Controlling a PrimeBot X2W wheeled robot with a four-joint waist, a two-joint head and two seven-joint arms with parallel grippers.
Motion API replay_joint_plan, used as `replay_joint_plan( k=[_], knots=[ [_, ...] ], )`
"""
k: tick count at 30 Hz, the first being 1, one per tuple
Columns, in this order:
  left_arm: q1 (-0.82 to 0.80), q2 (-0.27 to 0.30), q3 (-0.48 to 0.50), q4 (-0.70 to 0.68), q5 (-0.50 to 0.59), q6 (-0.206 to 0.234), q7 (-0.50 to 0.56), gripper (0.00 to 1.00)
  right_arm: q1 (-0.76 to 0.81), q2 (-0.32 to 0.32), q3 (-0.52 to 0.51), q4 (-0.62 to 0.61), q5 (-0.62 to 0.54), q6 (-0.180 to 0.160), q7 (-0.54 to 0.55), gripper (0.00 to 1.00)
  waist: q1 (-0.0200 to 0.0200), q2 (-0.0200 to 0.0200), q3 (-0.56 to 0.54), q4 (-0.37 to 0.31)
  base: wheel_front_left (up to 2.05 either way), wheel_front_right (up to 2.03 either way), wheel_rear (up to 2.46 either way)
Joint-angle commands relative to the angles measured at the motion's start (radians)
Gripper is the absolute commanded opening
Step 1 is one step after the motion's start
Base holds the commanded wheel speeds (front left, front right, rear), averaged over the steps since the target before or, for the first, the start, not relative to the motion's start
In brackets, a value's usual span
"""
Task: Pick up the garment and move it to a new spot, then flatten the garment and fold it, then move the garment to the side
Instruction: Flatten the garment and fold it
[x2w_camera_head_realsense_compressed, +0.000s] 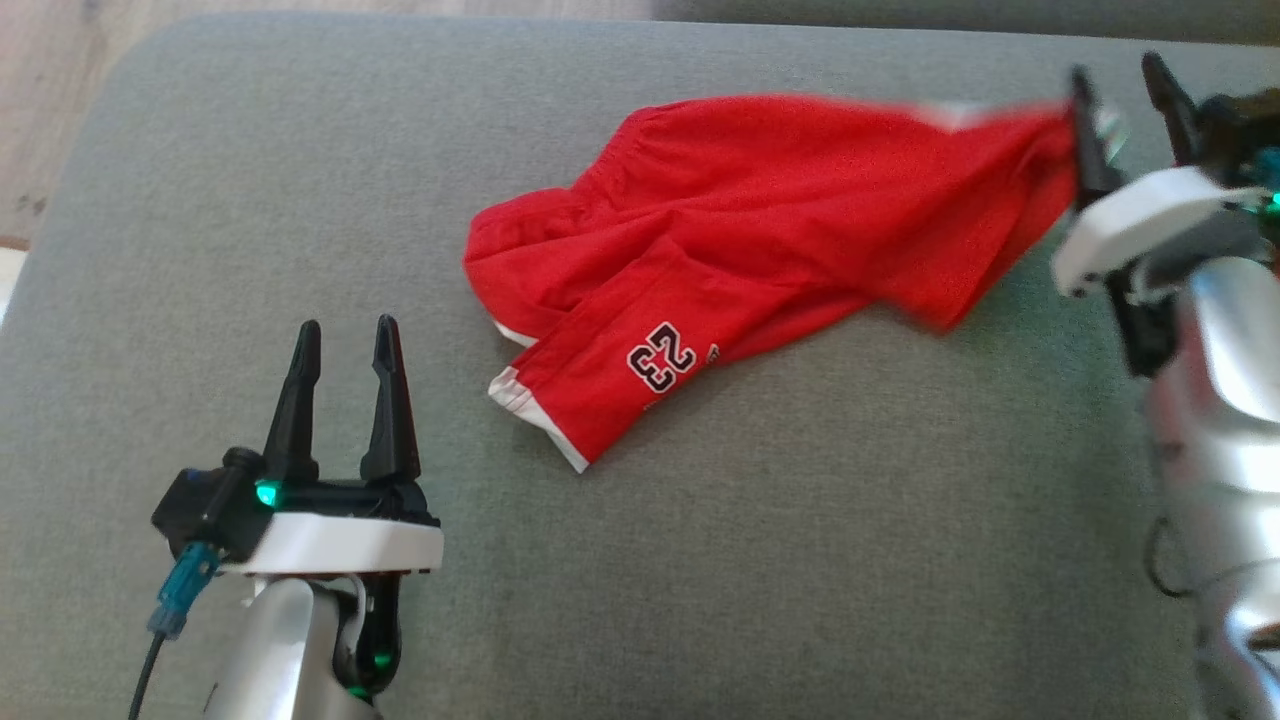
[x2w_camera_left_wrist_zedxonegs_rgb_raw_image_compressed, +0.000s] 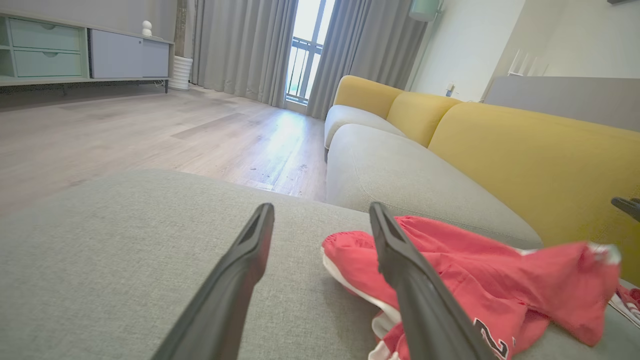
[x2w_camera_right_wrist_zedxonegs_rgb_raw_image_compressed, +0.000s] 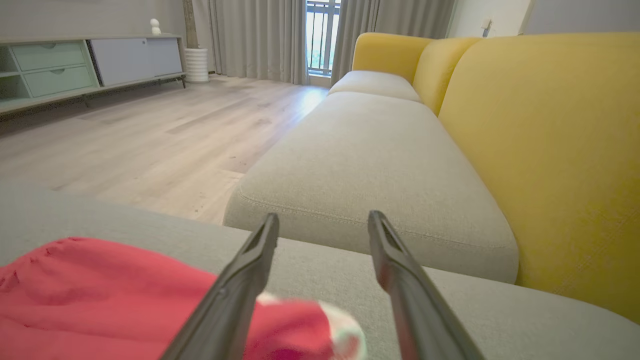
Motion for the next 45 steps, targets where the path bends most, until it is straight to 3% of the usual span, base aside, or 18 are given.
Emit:
replay_joint_plan(
  k=[1, 9, 17, 25, 37, 45],
  knots=[
    [-0.034, 0.015, 0.033, -0.025, 0.013, -0.004, -0.010, 1.00, -0.048, 0.056, 0.002, -0.034, -0.038, 0.007, -0.034, 1.00, -0.0001, 0.0000, -0.002, -0.016, 0.00, 0.00, 0.00],
    [-0.022, 0.017, 0.043, -0.026, 0.018, -0.005, -0.010, 1.00, 0.032, 0.170, 0.048, -0.194, -0.074, 0.007, -0.099, 1.00, -0.0001, 0.0000, -0.045, -0.058, 0.00, 0.00, 0.00],
    [0.006, 0.016, 0.051, -0.041, 0.025, -0.005, -0.010, 1.00, 0.259, 0.180, 0.152, -0.460, 0.025, 0.007, -0.106, 1.00, -0.0001, 0.0000, -0.081, -0.094, 0.00, 0.00, 0.00],
    [0.020, 0.016, 0.054, -0.060, 0.027, -0.005, -0.010, 1.00, 0.552, 0.180, 0.098, -0.685, 0.059, 0.007, -0.094, 1.00, -0.0001, 0.0000, -0.101, -0.123, 0.00, 0.00, 0.00],
    [0.029, 0.019, 0.020, -0.050, 0.029, -0.006, -0.006, 1.00, 0.636, 0.180, 0.045, -0.777, 0.059, 0.007, -0.068, 1.00, -0.0001, 0.0000, -0.093, -0.147, 0.00, 0.00, 0.00],
    [0.040, 0.030, -0.035, 0.060, 0.024, 0.002, 0.124, 1.00, 0.642, 0.180, 0.027, -0.785, 0.054, 0.007, -0.062, 1.00, -0.0001, 0.0000, -0.073, -0.143, 0.00, 0.00, 0.00]
  ],
)
